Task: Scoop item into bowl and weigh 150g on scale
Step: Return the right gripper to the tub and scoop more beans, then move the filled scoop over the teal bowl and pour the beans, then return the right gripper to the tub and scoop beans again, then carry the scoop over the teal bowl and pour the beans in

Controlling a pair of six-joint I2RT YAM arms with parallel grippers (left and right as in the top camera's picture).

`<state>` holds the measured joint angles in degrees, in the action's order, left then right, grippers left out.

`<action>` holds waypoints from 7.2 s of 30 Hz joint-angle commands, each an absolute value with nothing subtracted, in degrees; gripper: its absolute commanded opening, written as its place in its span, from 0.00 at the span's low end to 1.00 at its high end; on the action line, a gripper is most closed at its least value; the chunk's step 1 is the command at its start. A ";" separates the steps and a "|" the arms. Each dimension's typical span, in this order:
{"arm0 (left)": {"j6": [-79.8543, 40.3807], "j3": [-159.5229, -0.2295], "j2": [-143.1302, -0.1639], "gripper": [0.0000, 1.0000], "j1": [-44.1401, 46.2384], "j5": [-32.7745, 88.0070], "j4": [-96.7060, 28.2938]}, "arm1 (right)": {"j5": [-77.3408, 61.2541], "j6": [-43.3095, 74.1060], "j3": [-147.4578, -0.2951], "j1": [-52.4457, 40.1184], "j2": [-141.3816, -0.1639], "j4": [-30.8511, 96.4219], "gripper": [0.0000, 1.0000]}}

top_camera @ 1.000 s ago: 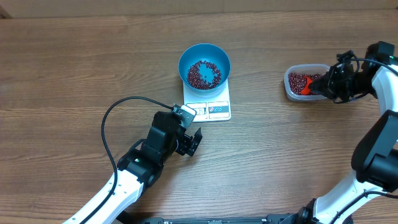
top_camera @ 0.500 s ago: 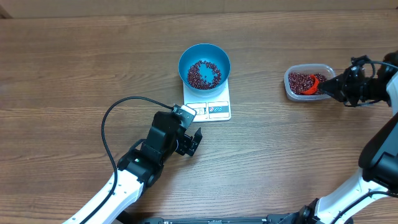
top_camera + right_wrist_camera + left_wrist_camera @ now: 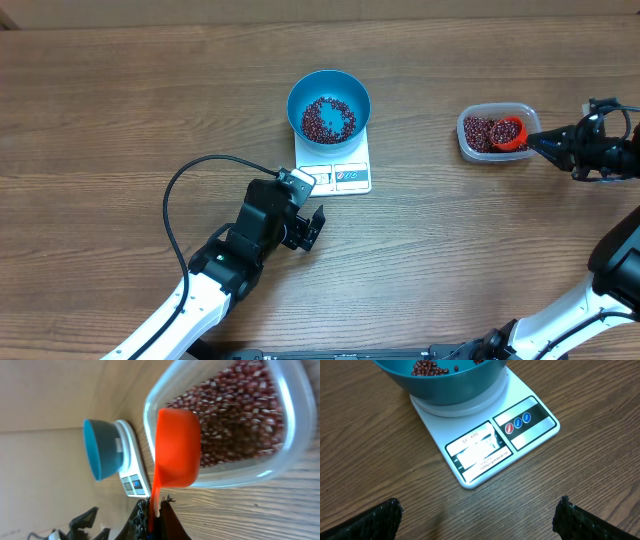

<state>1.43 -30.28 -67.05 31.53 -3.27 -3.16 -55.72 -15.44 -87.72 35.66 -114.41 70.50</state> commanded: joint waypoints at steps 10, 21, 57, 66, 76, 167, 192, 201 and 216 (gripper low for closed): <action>0.67 -29.98 -67.51 1.00 31.81 -3.38 -2.98 | -70.89 -23.05 -87.39 34.61 -114.78 74.32 0.04; 0.67 -29.98 -67.51 1.00 31.79 -3.38 -2.98 | -78.02 -22.35 -87.50 25.63 -114.78 73.54 0.04; 0.67 -29.98 -67.51 1.00 31.81 -3.38 -2.98 | -33.69 13.17 -96.14 -13.91 -111.46 41.60 0.04; 0.67 -29.98 -67.51 1.00 31.81 -3.38 -2.98 | -9.52 7.42 -103.72 -21.74 -110.56 51.09 0.04; 0.67 -29.98 -67.51 1.00 31.79 -3.38 -2.98 | 11.99 6.94 -107.02 -30.44 -110.54 52.90 0.04; 0.67 -29.98 -67.51 1.00 31.79 -3.38 -2.98 | -29.19 3.22 -82.59 16.14 -107.53 55.53 0.04; 0.67 -29.98 -67.51 1.00 31.79 -3.38 -2.98 | -46.30 3.97 -78.96 24.95 -110.93 50.76 0.04; 0.67 -29.98 -67.51 0.99 31.81 -3.38 -2.98 | -51.16 0.99 -78.96 29.56 -110.93 52.21 0.04; 0.69 -29.98 -67.51 1.00 31.81 -3.38 -2.98 | -63.86 -8.67 -78.98 35.99 -110.93 57.39 0.04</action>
<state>1.43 -30.28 -67.05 31.53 -3.27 -3.16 -57.95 -5.15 -79.37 34.54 -110.54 57.06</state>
